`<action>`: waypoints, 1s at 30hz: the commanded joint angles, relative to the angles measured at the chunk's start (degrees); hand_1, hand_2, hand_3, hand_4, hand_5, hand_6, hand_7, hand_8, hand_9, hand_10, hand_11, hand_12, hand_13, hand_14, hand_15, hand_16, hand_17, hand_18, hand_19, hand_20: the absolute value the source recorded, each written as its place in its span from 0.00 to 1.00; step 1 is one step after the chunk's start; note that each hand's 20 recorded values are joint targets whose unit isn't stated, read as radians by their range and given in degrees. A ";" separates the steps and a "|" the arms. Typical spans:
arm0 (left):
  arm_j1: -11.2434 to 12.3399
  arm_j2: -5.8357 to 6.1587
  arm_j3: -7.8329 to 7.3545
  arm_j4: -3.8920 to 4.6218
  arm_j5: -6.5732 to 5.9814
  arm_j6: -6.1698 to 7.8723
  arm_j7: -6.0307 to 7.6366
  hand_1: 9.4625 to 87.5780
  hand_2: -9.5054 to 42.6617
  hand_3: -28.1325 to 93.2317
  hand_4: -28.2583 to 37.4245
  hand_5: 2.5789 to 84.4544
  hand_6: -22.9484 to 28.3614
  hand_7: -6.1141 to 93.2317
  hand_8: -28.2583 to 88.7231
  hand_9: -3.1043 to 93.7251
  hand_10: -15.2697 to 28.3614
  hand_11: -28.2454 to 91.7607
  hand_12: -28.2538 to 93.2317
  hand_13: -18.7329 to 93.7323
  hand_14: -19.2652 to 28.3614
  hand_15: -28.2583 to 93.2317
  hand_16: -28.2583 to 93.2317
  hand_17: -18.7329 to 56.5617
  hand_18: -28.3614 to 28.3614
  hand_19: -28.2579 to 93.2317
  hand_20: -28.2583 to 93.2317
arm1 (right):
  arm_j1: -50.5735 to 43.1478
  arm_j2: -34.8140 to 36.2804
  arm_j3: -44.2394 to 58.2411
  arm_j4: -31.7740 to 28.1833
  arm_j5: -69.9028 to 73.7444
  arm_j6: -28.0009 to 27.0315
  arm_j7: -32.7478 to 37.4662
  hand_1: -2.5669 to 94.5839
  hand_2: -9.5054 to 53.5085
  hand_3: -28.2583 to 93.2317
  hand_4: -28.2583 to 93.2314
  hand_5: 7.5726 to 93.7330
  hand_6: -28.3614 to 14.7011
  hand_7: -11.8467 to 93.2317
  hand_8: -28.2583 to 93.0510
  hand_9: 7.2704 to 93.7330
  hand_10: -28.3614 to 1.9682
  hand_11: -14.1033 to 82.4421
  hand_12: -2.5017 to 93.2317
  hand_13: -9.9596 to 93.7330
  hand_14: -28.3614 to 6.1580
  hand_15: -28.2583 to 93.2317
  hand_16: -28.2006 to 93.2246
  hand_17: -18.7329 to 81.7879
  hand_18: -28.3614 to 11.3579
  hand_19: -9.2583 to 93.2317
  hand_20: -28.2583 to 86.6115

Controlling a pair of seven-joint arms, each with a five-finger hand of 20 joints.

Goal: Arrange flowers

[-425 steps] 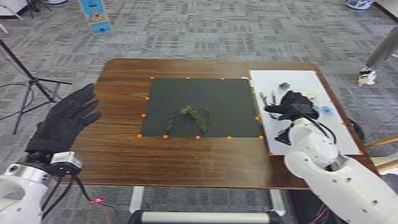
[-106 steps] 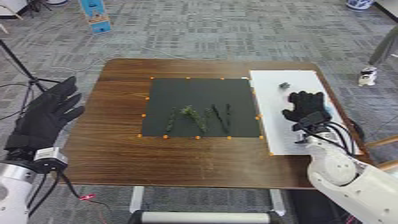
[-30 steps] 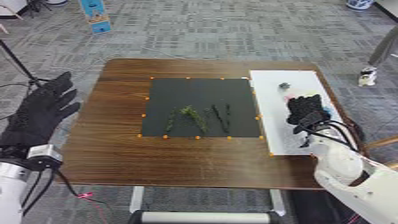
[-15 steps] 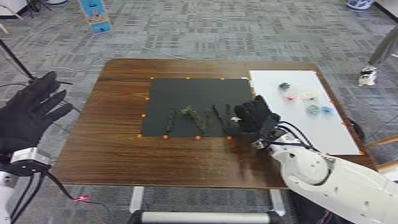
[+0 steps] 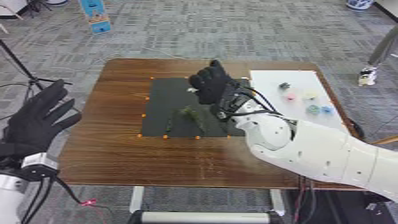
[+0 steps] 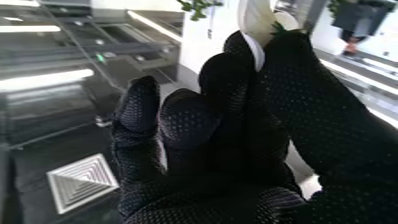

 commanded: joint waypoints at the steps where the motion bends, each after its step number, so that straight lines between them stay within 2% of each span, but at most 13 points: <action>1: 3.13 -1.69 -0.90 -0.40 -0.17 1.65 -0.43 0.23 0.00 0.72 0.00 0.23 0.48 0.21 0.17 0.19 0.53 0.31 0.39 0.27 0.69 0.31 0.27 0.09 0.94 0.55 0.27 | 4.86 -7.90 -3.99 3.11 0.03 2.11 -1.57 0.52 0.00 0.92 0.01 0.67 0.69 0.62 0.35 0.72 0.65 0.59 0.73 0.70 0.59 0.87 0.62 0.47 0.26 0.83 0.70; 2: 3.72 -2.10 -1.34 -0.59 -0.28 1.66 -0.61 0.23 0.00 0.72 0.00 0.23 0.48 0.21 0.17 0.19 0.53 0.31 0.39 0.27 0.69 0.31 0.27 0.08 0.95 0.55 0.26 | 5.03 -8.67 -4.35 3.56 0.11 1.97 -1.54 0.52 0.00 0.92 0.01 0.67 0.69 0.62 0.35 0.72 0.65 0.59 0.73 0.70 0.59 0.87 0.62 0.47 0.26 0.83 0.70; 5: 4.45 -2.35 -1.36 -0.80 -0.57 2.86 0.09 0.23 0.00 0.71 0.00 0.23 0.48 0.21 0.17 0.19 0.53 0.30 0.40 0.27 0.69 0.30 0.27 0.08 0.95 0.55 0.26 | 6.02 -10.57 -5.92 4.92 0.38 1.86 -1.41 0.53 0.00 0.91 0.01 0.68 0.69 0.62 0.34 0.72 0.66 0.59 0.73 0.70 0.60 0.87 0.62 0.47 0.26 0.83 0.70; 8: 4.62 -2.37 -1.26 -0.94 -0.56 2.66 0.35 0.23 0.00 0.71 0.00 0.23 0.48 0.21 0.17 0.19 0.53 0.30 0.40 0.27 0.68 0.30 0.27 0.08 0.95 0.56 0.26 | 6.00 -12.46 -6.15 6.65 0.13 0.92 -2.64 0.53 0.00 0.91 0.01 0.68 0.69 0.62 0.34 0.72 0.66 0.59 0.73 0.70 0.61 0.87 0.62 0.47 0.26 0.83 0.70; 9: 4.58 -2.17 -1.07 -1.01 -0.54 2.86 0.86 0.23 0.00 0.71 0.00 0.23 0.48 0.21 0.17 0.19 0.53 0.30 0.40 0.27 0.68 0.30 0.27 0.08 0.95 0.56 0.26 | 6.13 -13.02 -6.29 7.17 0.10 0.75 -3.29 0.53 0.00 0.91 0.00 0.68 0.69 0.62 0.33 0.72 0.66 0.59 0.73 0.70 0.61 0.87 0.63 0.47 0.26 0.83 0.70; 11: 4.19 -1.79 -1.01 -1.06 -0.54 2.90 0.71 0.23 0.00 0.71 0.00 0.23 0.48 0.21 0.17 0.19 0.53 0.30 0.40 0.27 0.68 0.30 0.27 0.07 0.93 0.55 0.26 | 5.50 -14.02 -5.62 8.36 -0.47 0.13 -4.64 0.54 0.00 0.91 0.00 0.68 0.69 0.62 0.33 0.72 0.66 0.59 0.73 0.70 0.61 0.87 0.63 0.47 0.26 0.83 0.70; 12: 4.11 -1.64 -0.90 -0.98 -0.52 2.91 1.30 0.23 0.00 0.71 0.00 0.23 0.48 0.21 0.17 0.19 0.53 0.30 0.40 0.27 0.67 0.30 0.27 0.07 0.93 0.55 0.26 | 5.73 -14.66 -5.80 9.17 -0.11 0.17 -5.67 0.54 0.00 0.91 0.00 0.68 0.69 0.62 0.32 0.73 0.66 0.59 0.73 0.70 0.61 0.87 0.63 0.47 0.26 0.83 0.70; 13: 4.54 -1.89 -1.06 -1.25 -0.55 3.05 1.81 0.23 0.00 0.71 0.00 0.23 0.48 0.21 0.17 0.19 0.53 0.30 0.40 0.27 0.67 0.30 0.27 0.07 0.93 0.55 0.26 | 6.26 -15.55 -6.77 9.82 0.03 0.37 -4.89 0.54 0.00 0.90 0.00 0.68 0.69 0.62 0.32 0.73 0.66 0.59 0.73 0.70 0.61 0.87 0.63 0.47 0.27 0.83 0.70; 16: 3.55 -1.03 -0.47 -1.02 -0.49 3.31 1.76 0.23 0.00 0.72 0.00 0.23 0.48 0.21 0.17 0.19 0.53 0.31 0.40 0.27 0.66 0.30 0.28 0.08 0.91 0.55 0.26 | 4.88 -17.24 -4.92 12.18 -0.60 0.03 -6.26 0.54 0.00 0.90 0.00 0.68 0.69 0.62 0.32 0.73 0.67 0.59 0.73 0.70 0.61 0.87 0.63 0.47 0.27 0.83 0.70; 21: 2.44 -0.34 0.12 -0.72 -0.32 3.41 1.68 0.23 0.00 0.72 0.00 0.24 0.48 0.21 0.17 0.20 0.53 0.31 0.39 0.28 0.67 0.32 0.27 0.08 0.91 0.55 0.26 | 5.15 -19.47 -5.20 14.31 -0.10 0.07 -6.50 0.54 0.00 0.90 0.00 0.68 0.70 0.63 0.31 0.73 0.67 0.59 0.73 0.70 0.61 0.87 0.63 0.47 0.27 0.83 0.70; 23: 2.64 -0.23 0.06 -0.87 -0.26 3.21 2.23 0.23 0.00 0.72 0.00 0.24 0.48 0.22 0.17 0.20 0.53 0.32 0.39 0.28 0.67 0.32 0.27 0.08 0.90 0.55 0.27 | 5.73 -19.50 -5.97 13.62 -0.21 -0.61 -6.14 0.55 0.00 0.90 0.00 0.68 0.70 0.63 0.31 0.73 0.67 0.59 0.73 0.70 0.62 0.87 0.63 0.47 0.27 0.82 0.70; 30: 2.32 0.21 -0.04 -1.01 -0.07 2.94 2.47 0.23 0.00 0.72 0.00 0.24 0.48 0.22 0.16 0.20 0.54 0.32 0.38 0.28 0.67 0.32 0.27 0.09 0.87 0.55 0.27 | 5.72 -20.86 -6.73 14.16 -0.58 -1.79 -6.96 0.55 0.00 0.89 0.00 0.68 0.73 0.65 0.29 0.72 0.67 0.58 0.74 0.68 0.61 0.86 0.64 0.46 0.28 0.82 0.70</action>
